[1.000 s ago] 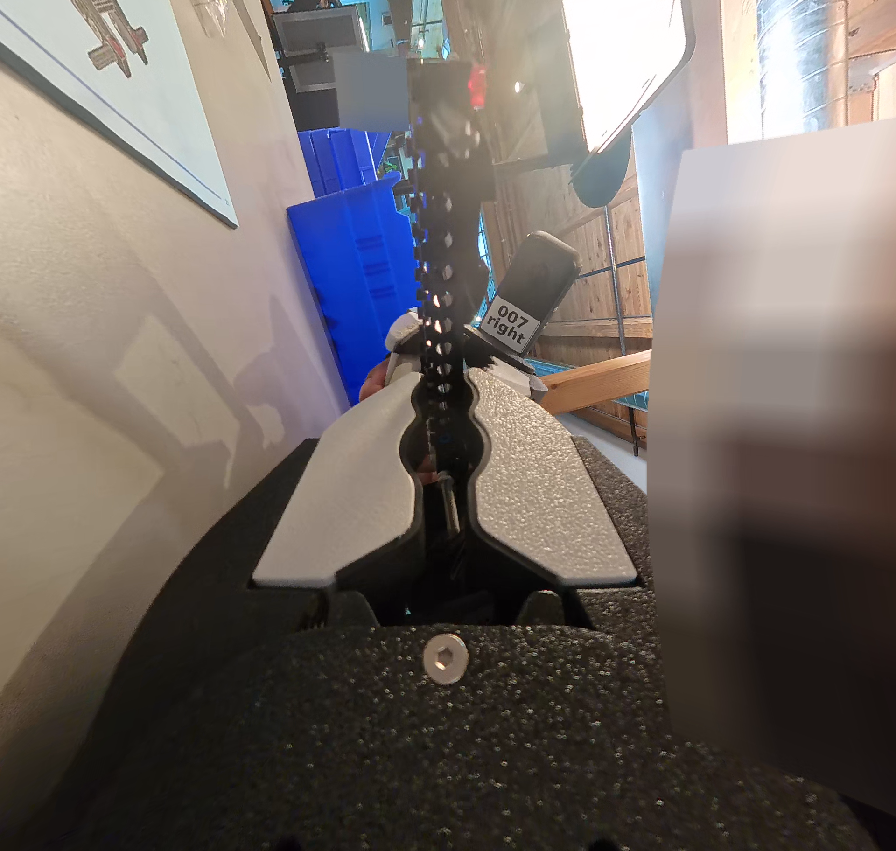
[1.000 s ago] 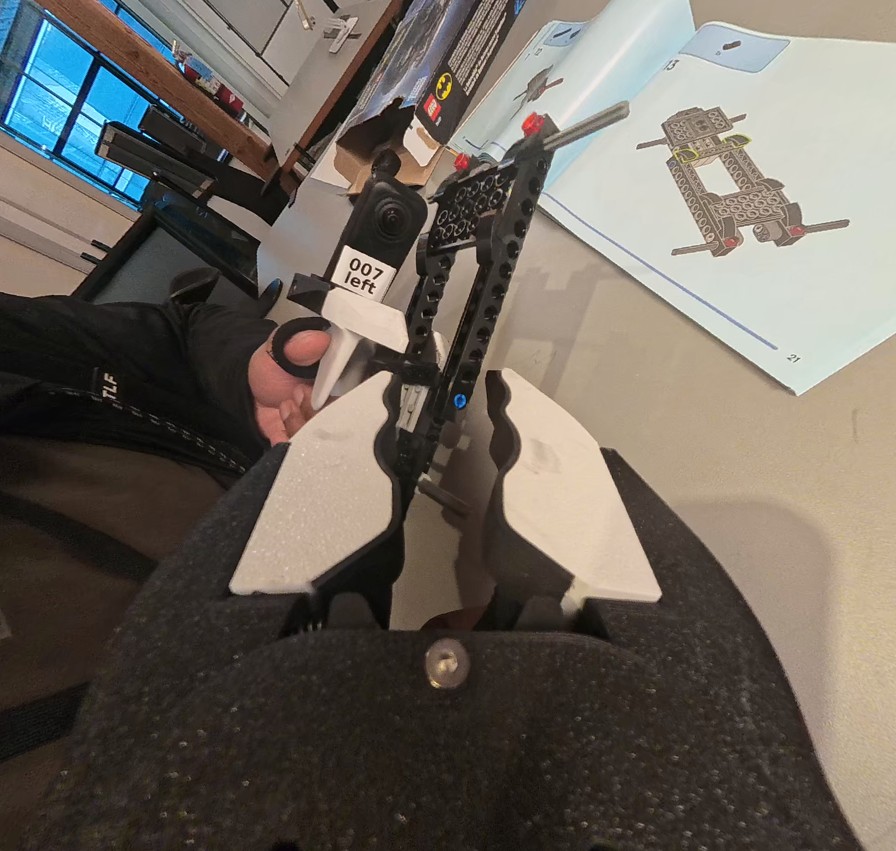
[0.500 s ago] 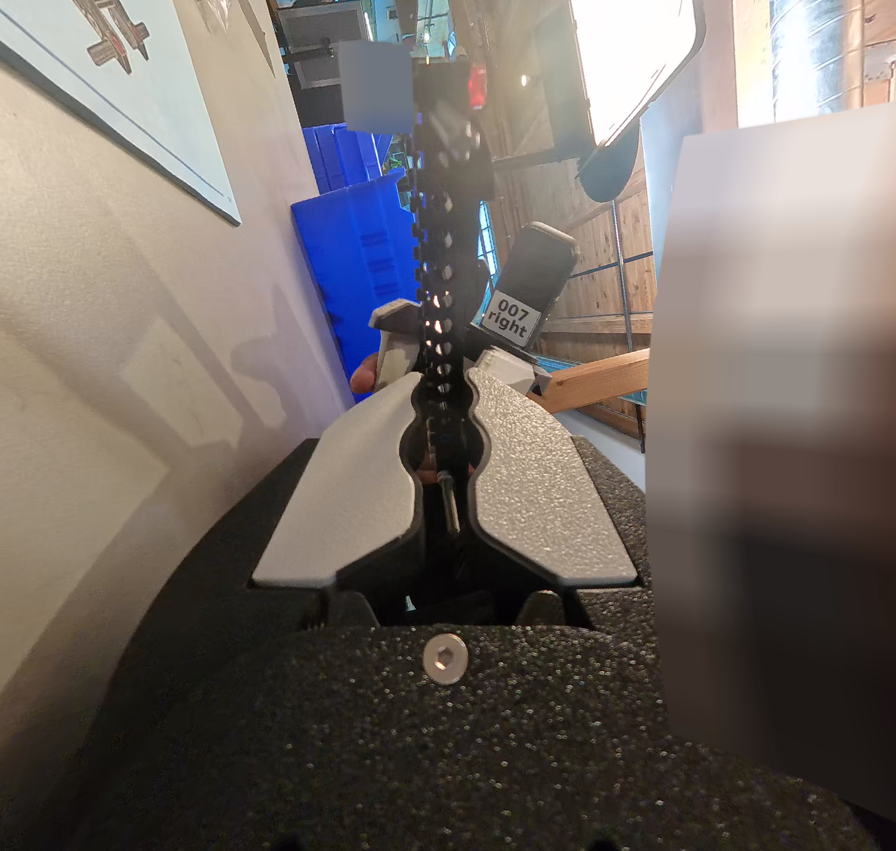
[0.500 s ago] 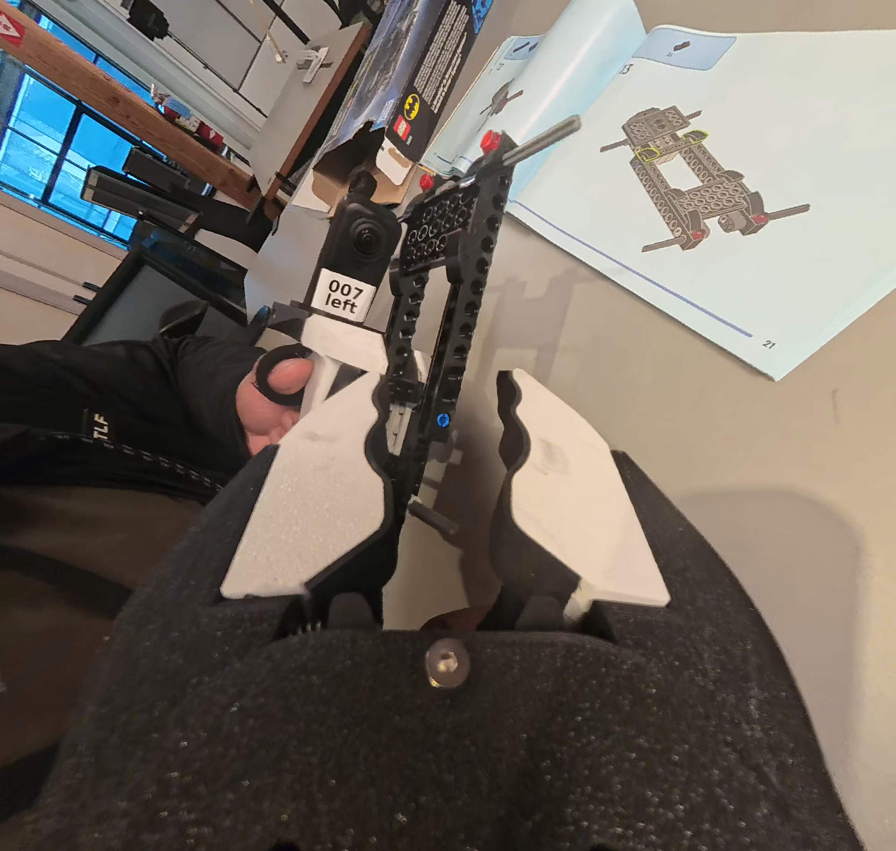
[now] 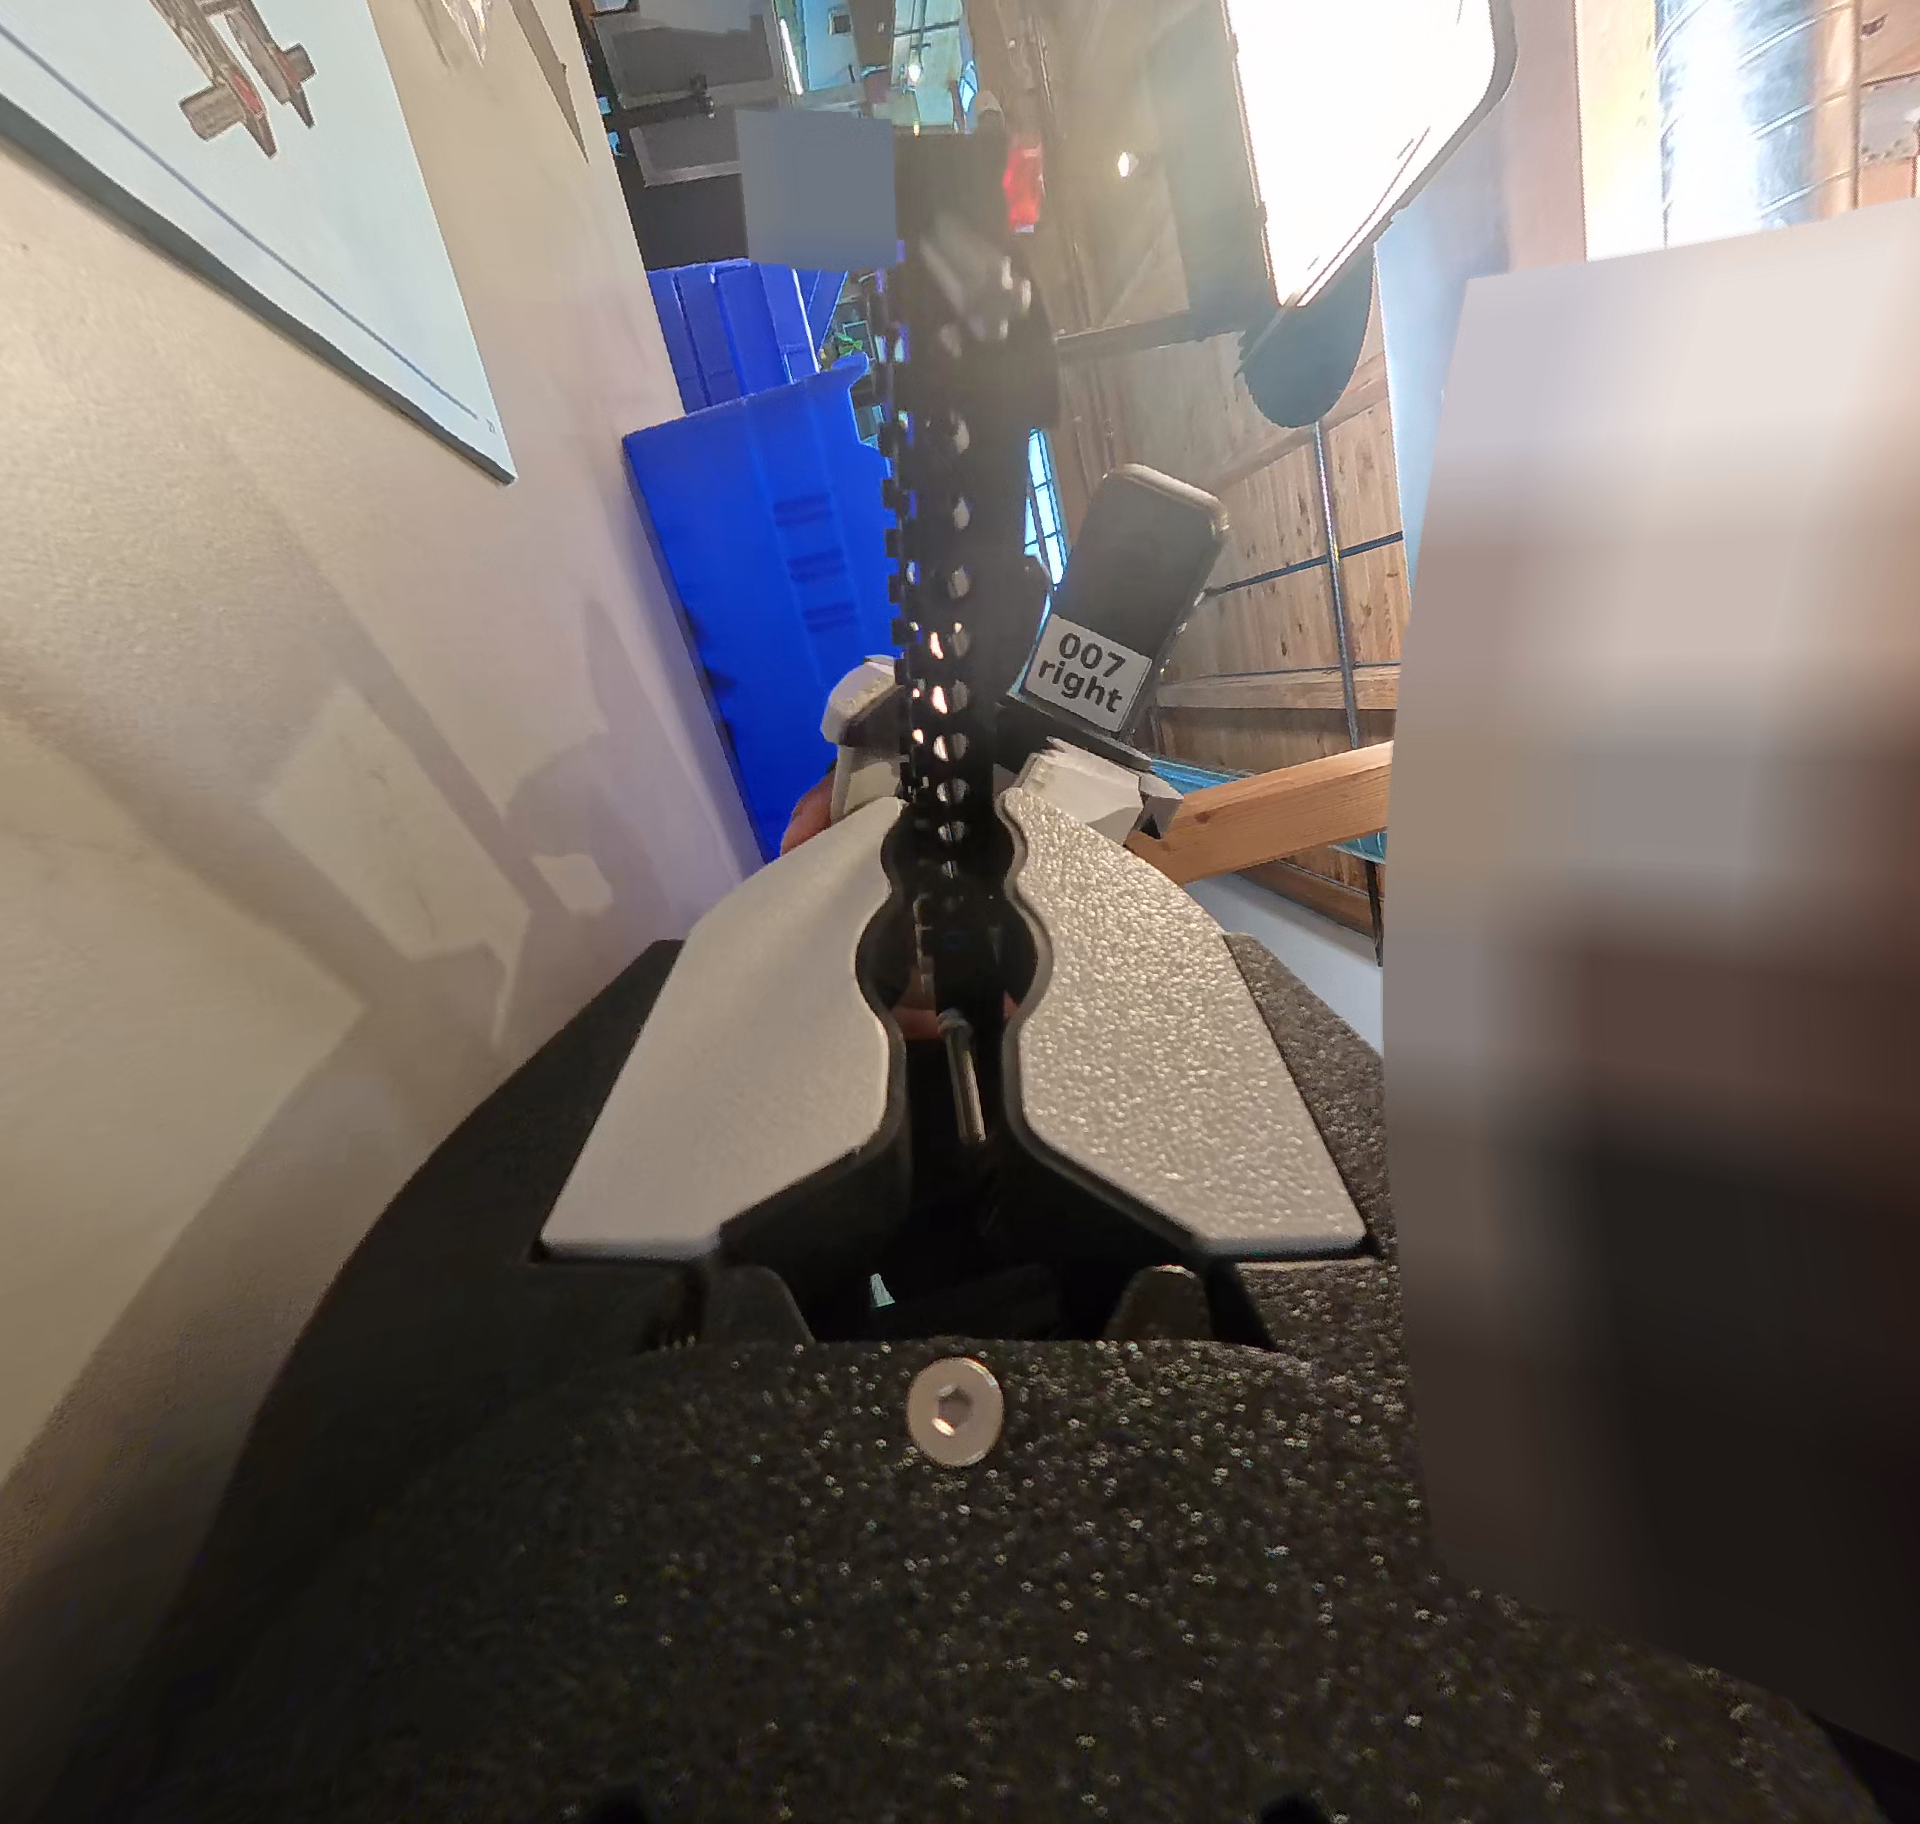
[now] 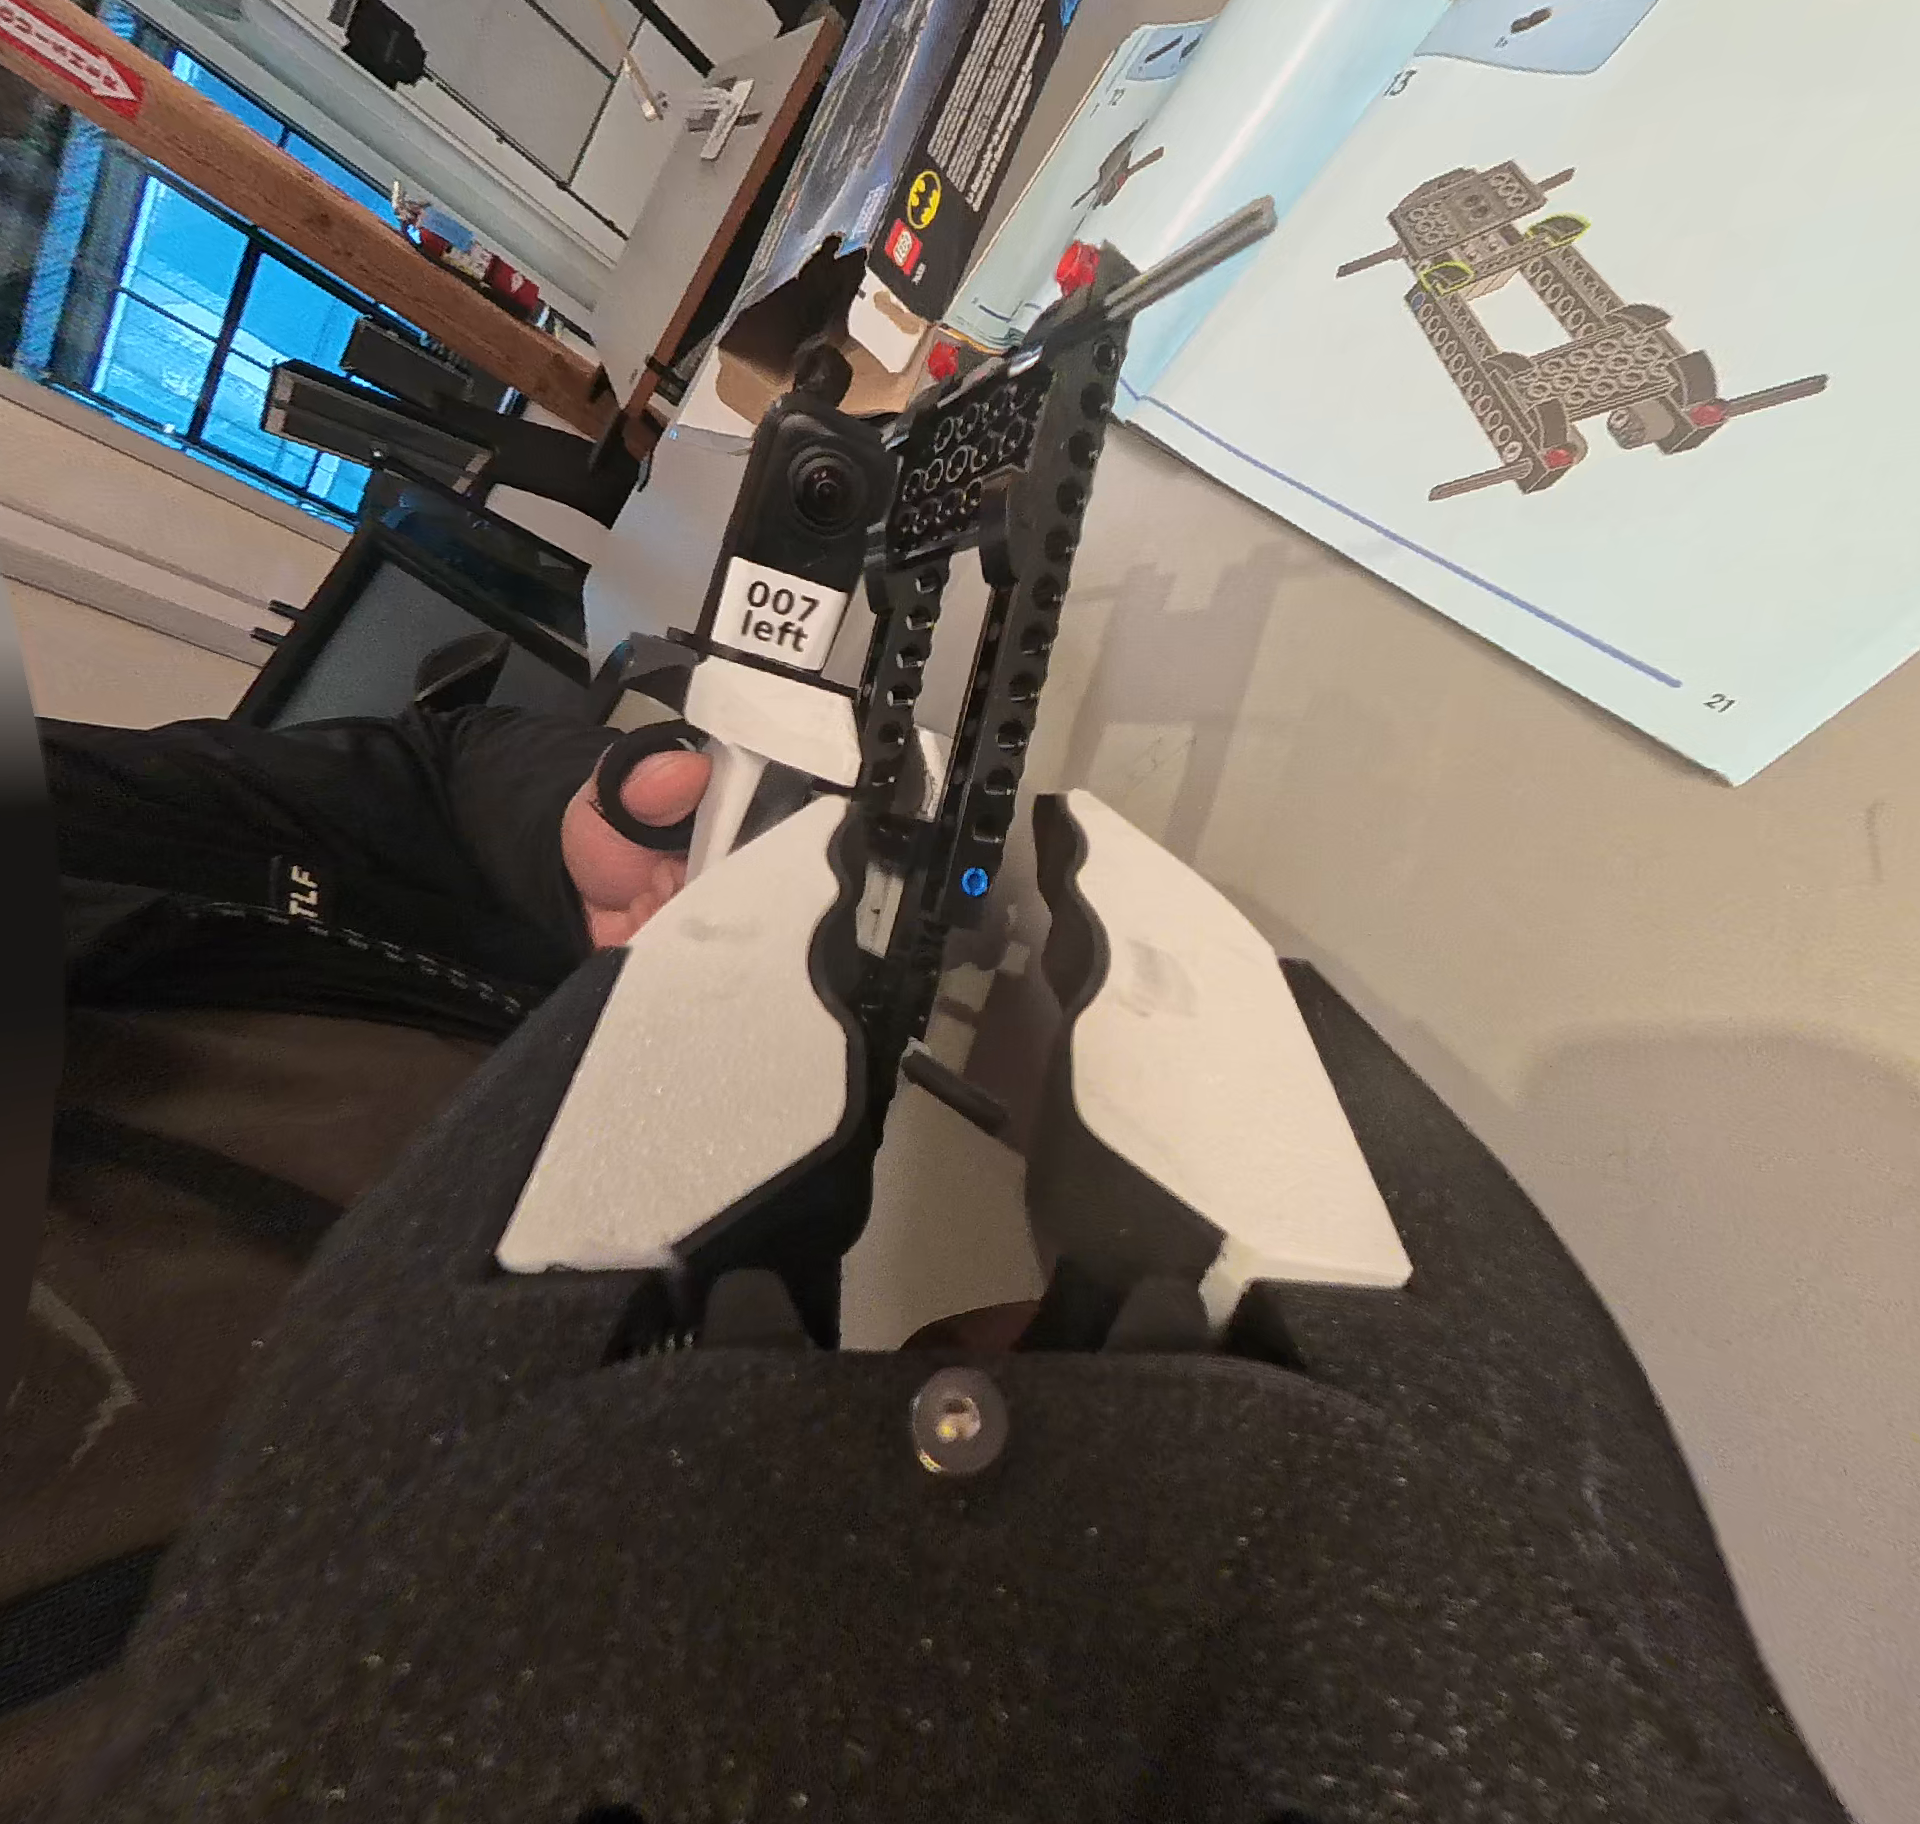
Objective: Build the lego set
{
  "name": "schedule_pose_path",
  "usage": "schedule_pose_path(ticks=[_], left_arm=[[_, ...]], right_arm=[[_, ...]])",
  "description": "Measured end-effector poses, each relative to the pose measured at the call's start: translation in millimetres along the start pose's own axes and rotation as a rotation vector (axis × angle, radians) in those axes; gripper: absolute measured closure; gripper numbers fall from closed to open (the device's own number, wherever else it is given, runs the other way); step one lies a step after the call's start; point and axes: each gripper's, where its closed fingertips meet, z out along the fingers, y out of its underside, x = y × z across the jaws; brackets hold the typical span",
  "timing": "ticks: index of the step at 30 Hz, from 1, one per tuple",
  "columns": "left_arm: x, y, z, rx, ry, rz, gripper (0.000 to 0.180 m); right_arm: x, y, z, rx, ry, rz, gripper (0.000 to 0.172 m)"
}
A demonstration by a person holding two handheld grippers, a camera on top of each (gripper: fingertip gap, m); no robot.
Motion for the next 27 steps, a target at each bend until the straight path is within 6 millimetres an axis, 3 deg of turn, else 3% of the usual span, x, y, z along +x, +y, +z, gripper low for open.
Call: schedule_pose_path(ticks=[27], left_arm=[[17, 6, 1, -0.042, 0.042, 0.168, 0.168]], right_arm=[[-20, -1, -8, 0.004, -0.152, 0.006, 0.149]])
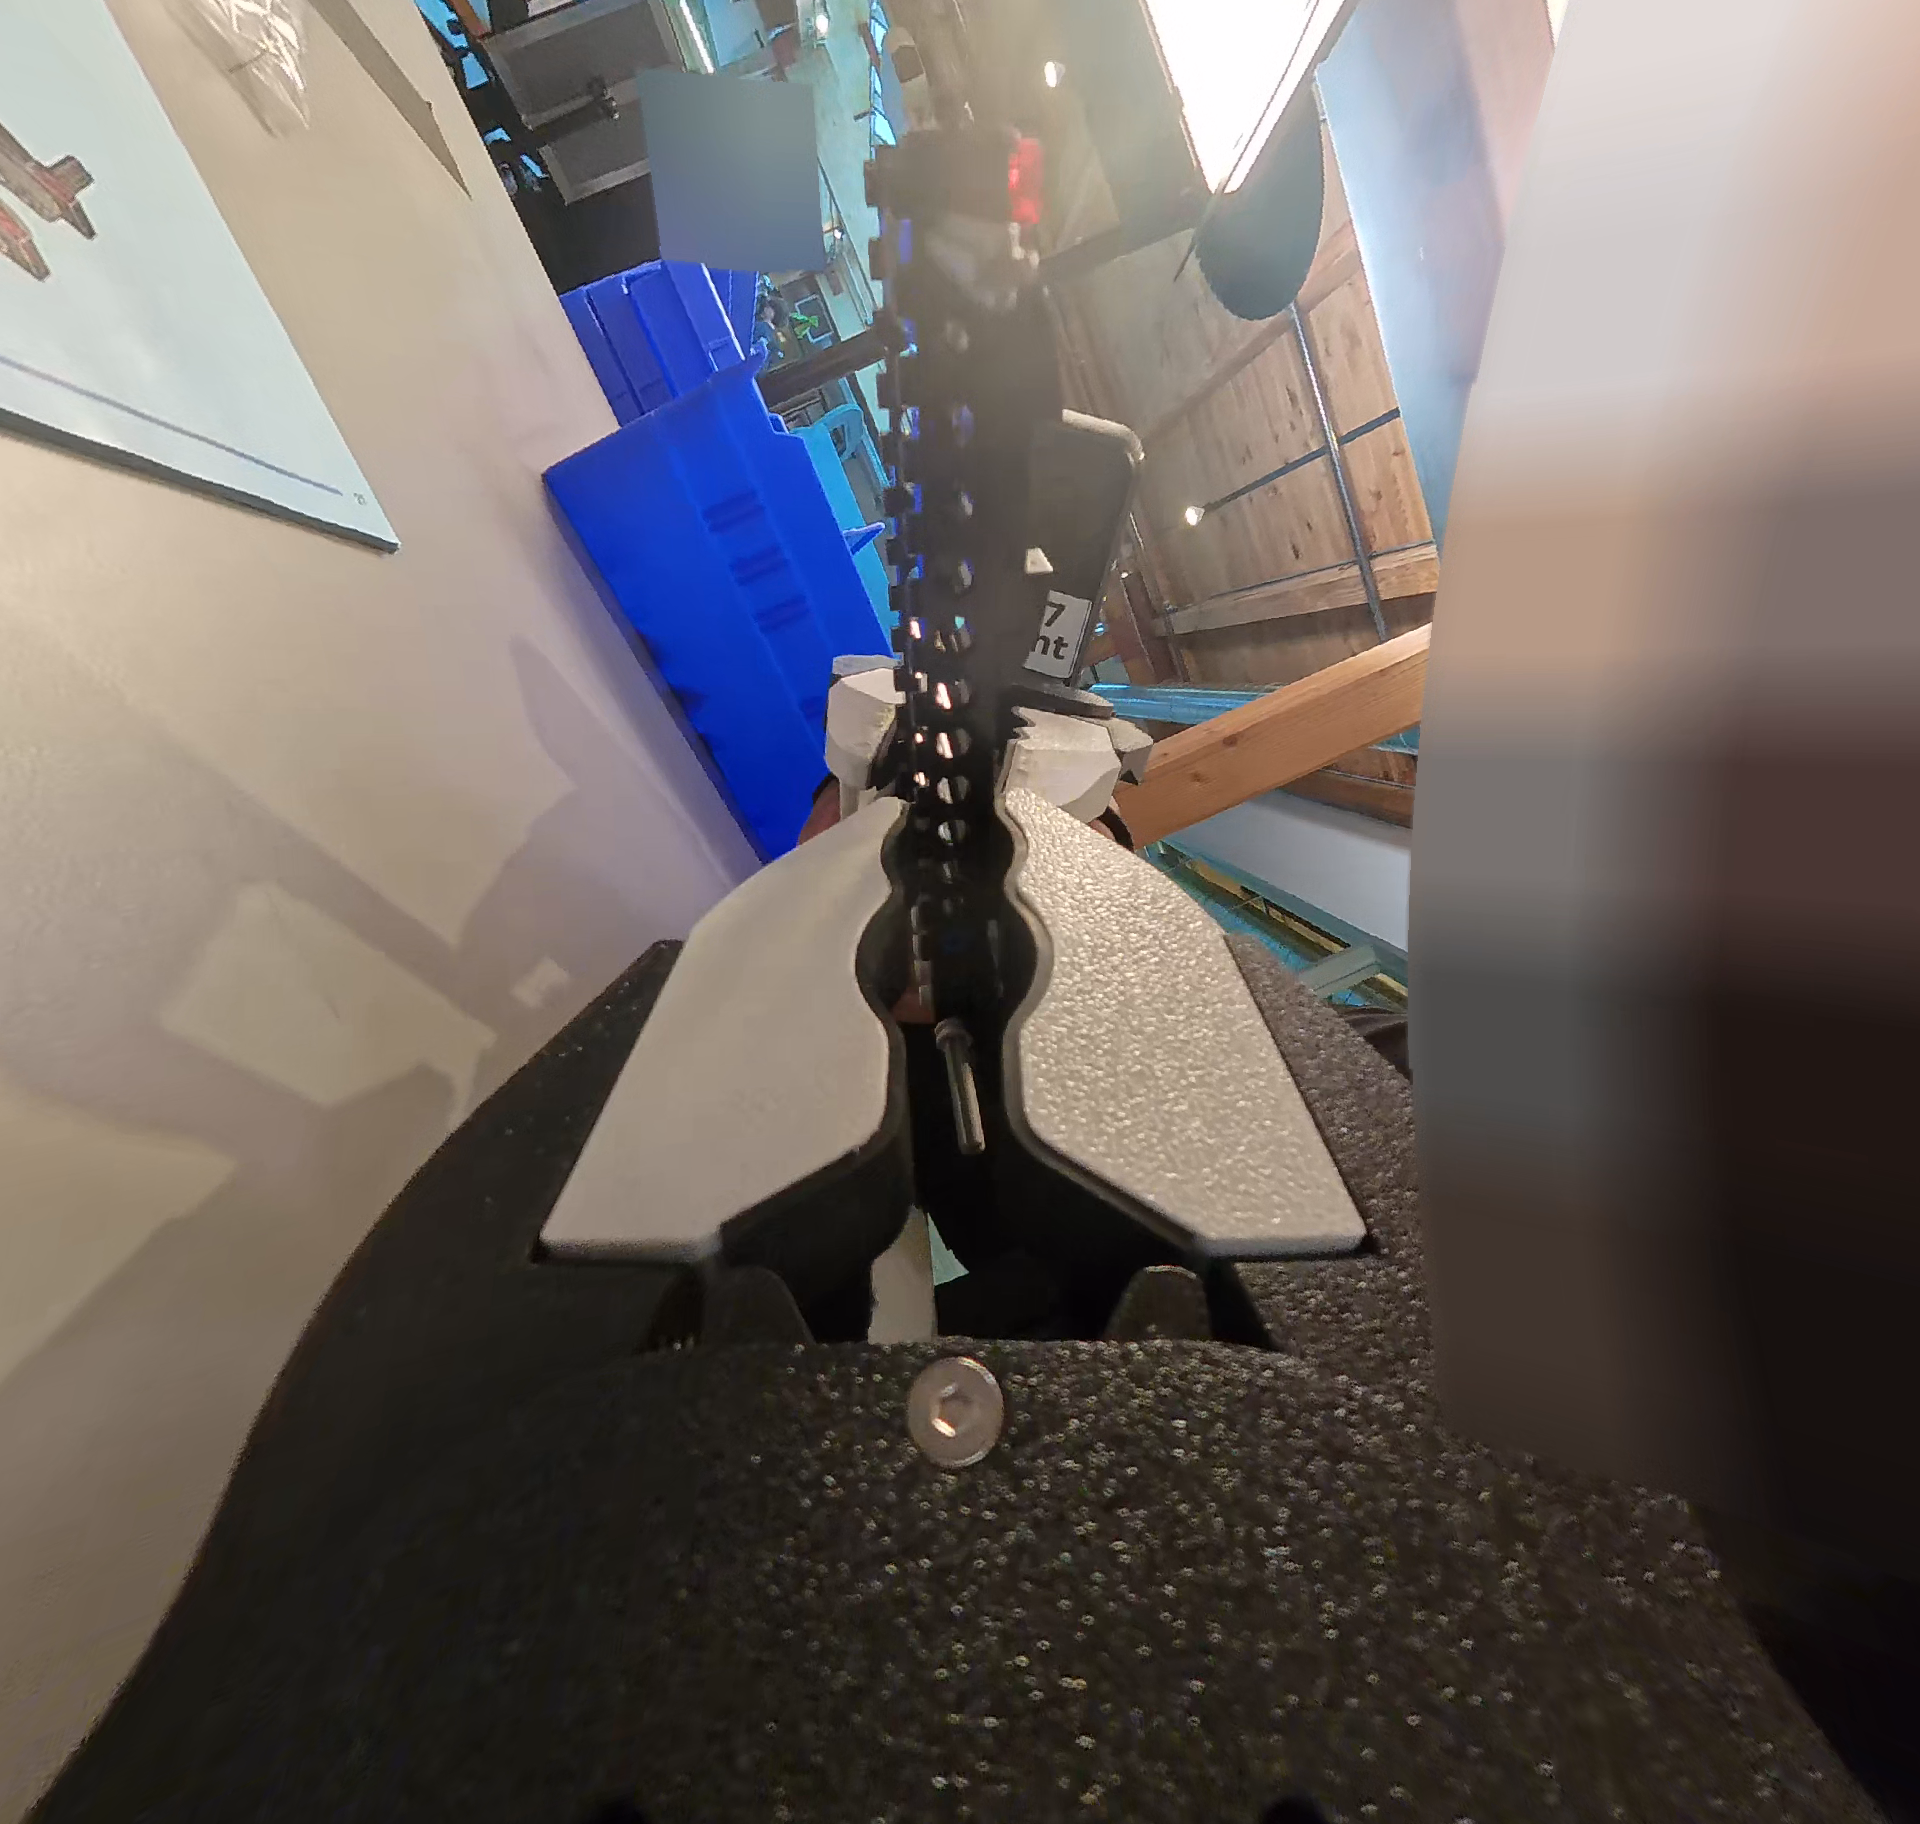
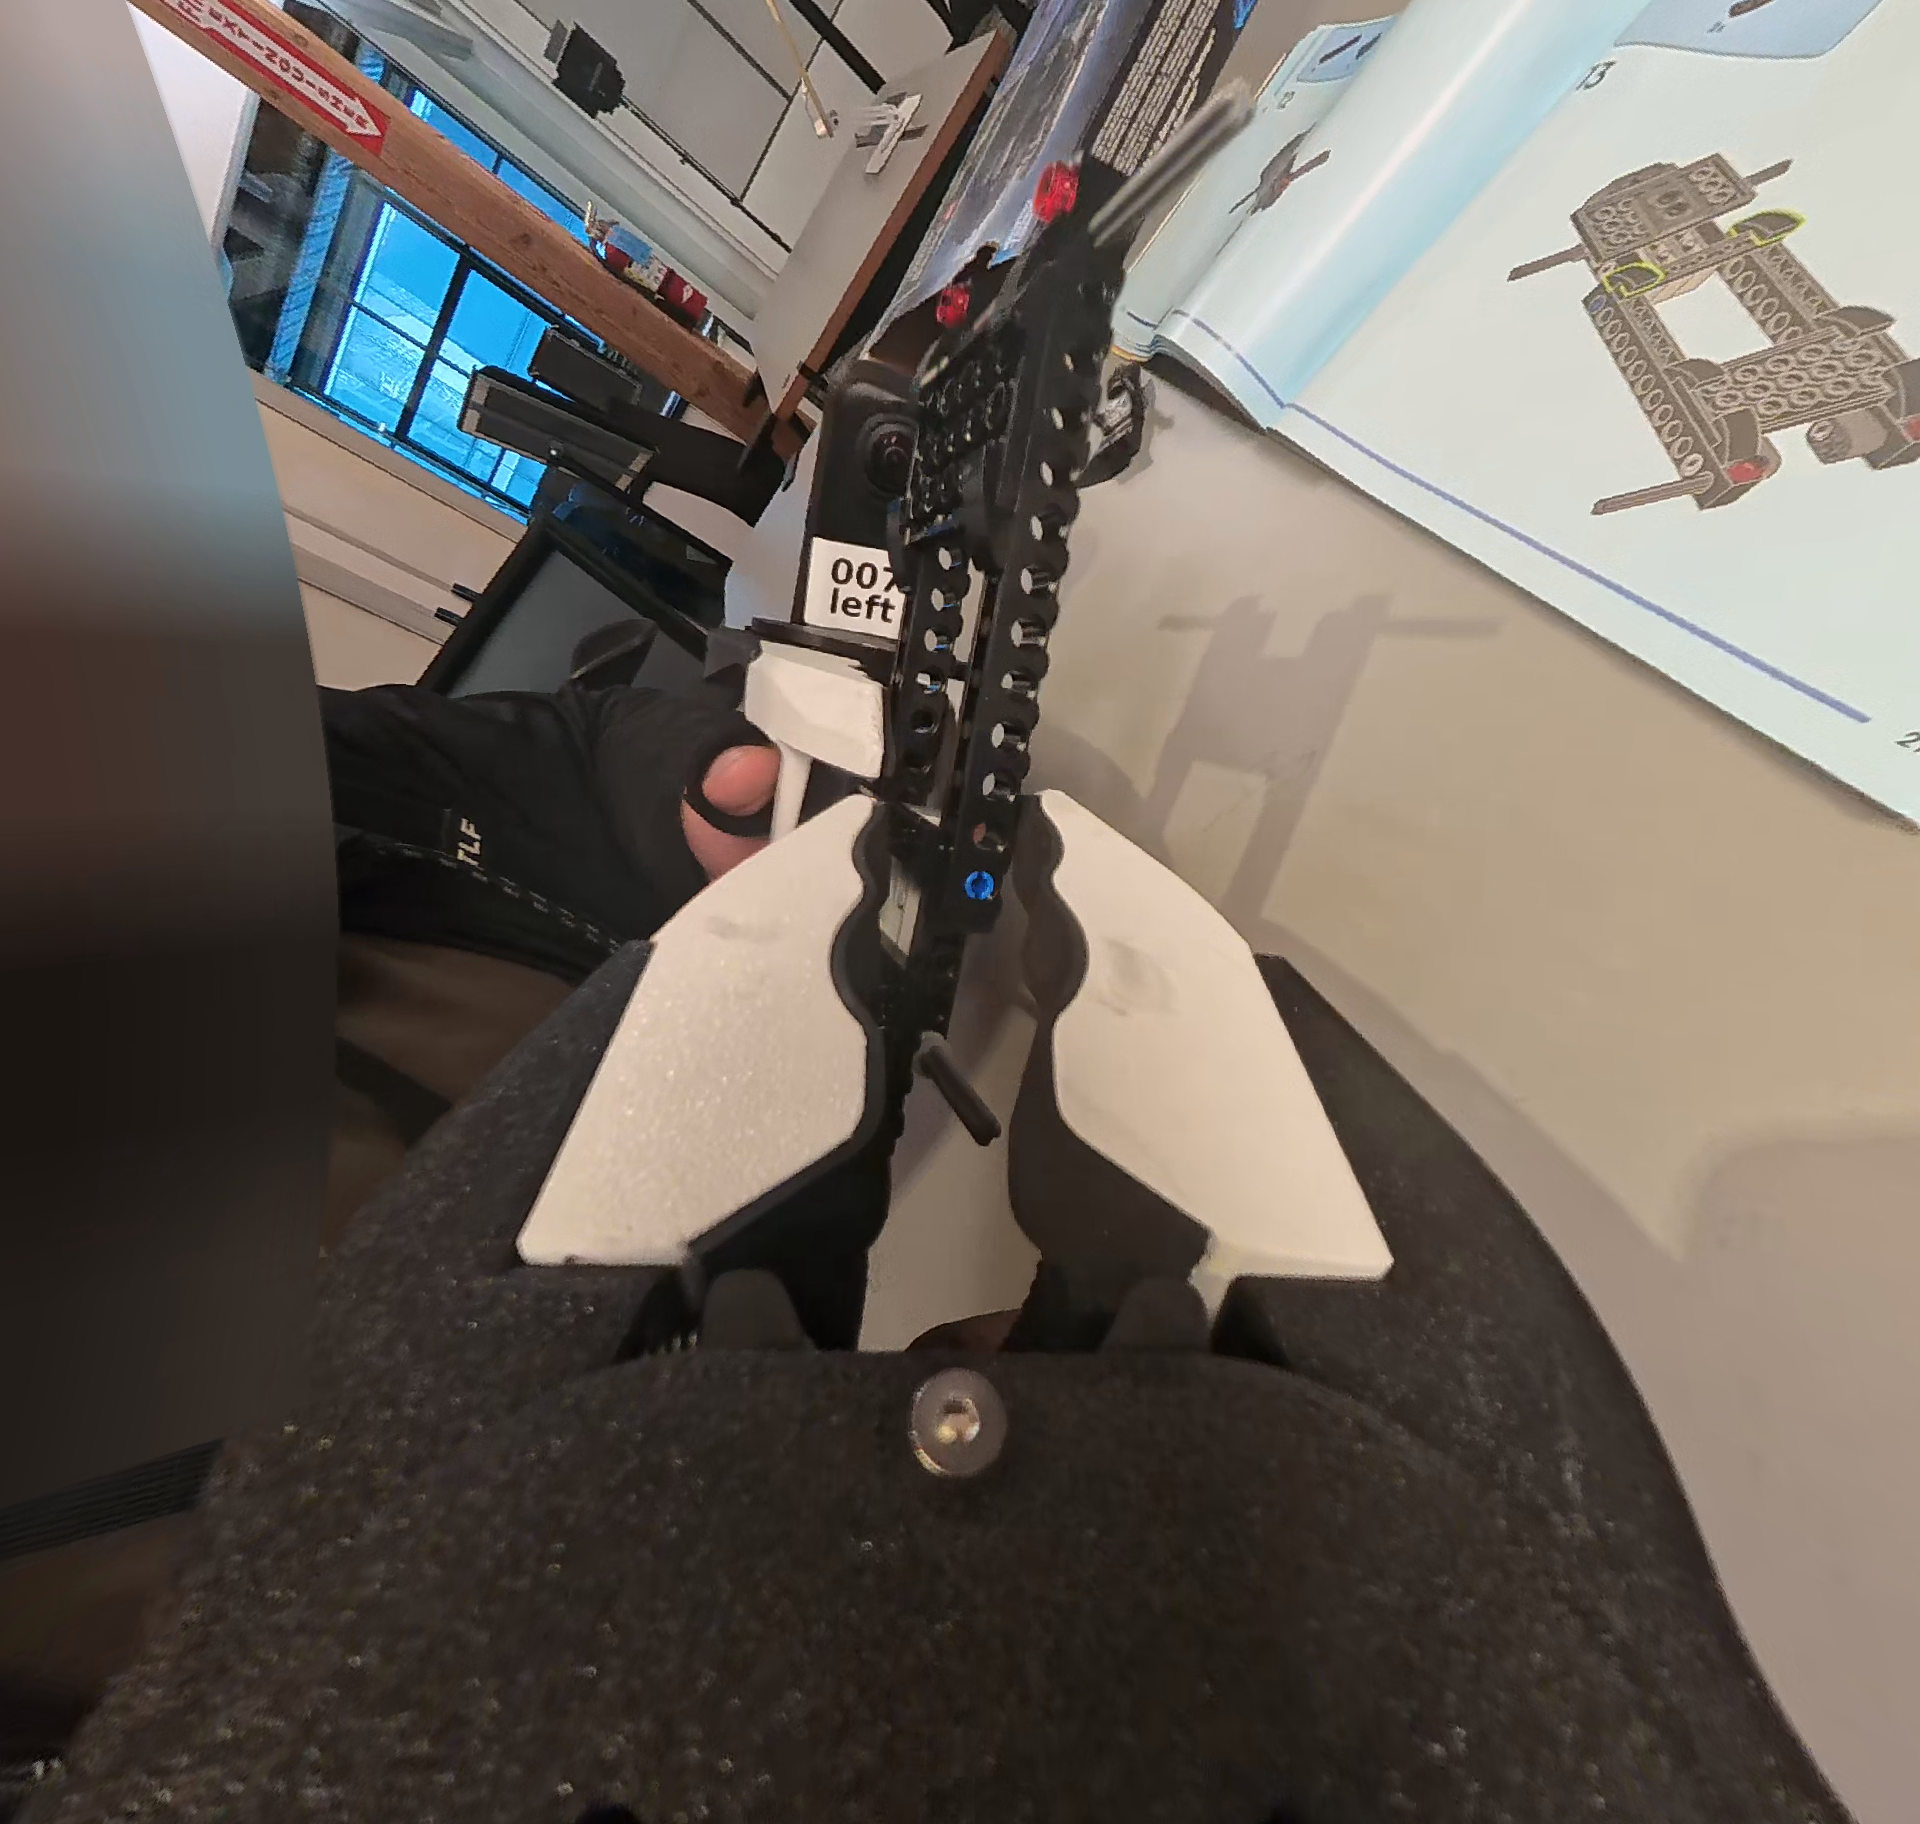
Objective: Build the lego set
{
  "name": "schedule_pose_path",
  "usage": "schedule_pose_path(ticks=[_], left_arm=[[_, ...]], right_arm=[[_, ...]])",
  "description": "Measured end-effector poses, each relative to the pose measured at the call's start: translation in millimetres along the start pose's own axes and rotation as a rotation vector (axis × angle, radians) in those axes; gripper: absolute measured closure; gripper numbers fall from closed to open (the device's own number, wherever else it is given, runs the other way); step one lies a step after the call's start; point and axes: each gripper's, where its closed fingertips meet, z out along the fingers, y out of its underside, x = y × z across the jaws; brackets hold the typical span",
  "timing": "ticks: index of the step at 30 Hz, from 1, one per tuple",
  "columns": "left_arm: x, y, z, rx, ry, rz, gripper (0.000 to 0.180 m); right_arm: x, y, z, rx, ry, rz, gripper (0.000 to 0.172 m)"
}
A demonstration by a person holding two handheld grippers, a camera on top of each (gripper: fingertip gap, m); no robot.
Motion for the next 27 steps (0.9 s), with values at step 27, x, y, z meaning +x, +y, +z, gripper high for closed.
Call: schedule_pose_path(ticks=[27], left_arm=[[10, 5, 0, -0.150, 0.046, 0.107, 0.168]], right_arm=[[-13, 6, 0, -0.032, -0.095, -0.062, 0.150]])
